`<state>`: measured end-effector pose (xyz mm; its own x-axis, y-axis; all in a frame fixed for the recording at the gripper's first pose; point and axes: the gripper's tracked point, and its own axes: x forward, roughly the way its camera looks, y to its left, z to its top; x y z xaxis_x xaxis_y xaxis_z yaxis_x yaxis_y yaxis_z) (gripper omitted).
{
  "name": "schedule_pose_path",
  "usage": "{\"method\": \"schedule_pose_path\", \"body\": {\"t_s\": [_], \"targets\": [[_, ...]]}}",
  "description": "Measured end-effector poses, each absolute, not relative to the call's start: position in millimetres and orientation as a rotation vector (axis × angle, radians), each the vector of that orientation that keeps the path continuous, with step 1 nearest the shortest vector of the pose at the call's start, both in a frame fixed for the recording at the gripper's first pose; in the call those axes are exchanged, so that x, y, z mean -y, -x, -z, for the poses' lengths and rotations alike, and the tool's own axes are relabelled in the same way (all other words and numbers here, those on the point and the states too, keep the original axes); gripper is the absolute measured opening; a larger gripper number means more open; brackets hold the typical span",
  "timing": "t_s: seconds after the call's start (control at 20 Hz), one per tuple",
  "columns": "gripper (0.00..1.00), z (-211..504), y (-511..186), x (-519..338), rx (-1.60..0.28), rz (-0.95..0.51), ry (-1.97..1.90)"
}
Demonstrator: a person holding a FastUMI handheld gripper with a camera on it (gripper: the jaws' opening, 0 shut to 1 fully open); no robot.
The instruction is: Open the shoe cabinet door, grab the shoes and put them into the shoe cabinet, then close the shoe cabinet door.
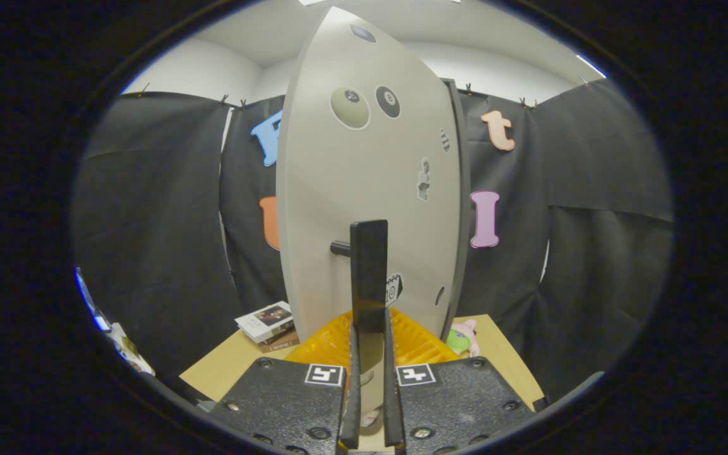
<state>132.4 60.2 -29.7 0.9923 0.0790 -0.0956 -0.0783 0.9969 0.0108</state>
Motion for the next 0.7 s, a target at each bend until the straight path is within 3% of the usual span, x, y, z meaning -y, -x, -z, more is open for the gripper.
{"method": "schedule_pose_path", "body": {"t_s": [0.3, 0.55, 0.7], "targets": [[0.05, 31, -110, 40, -0.096, 0.010, 0.010], [0.04, 29, -112, 106, -0.093, 0.040, 0.030], [0.04, 30, -114, 113, -0.106, -0.029, -0.037]]}}
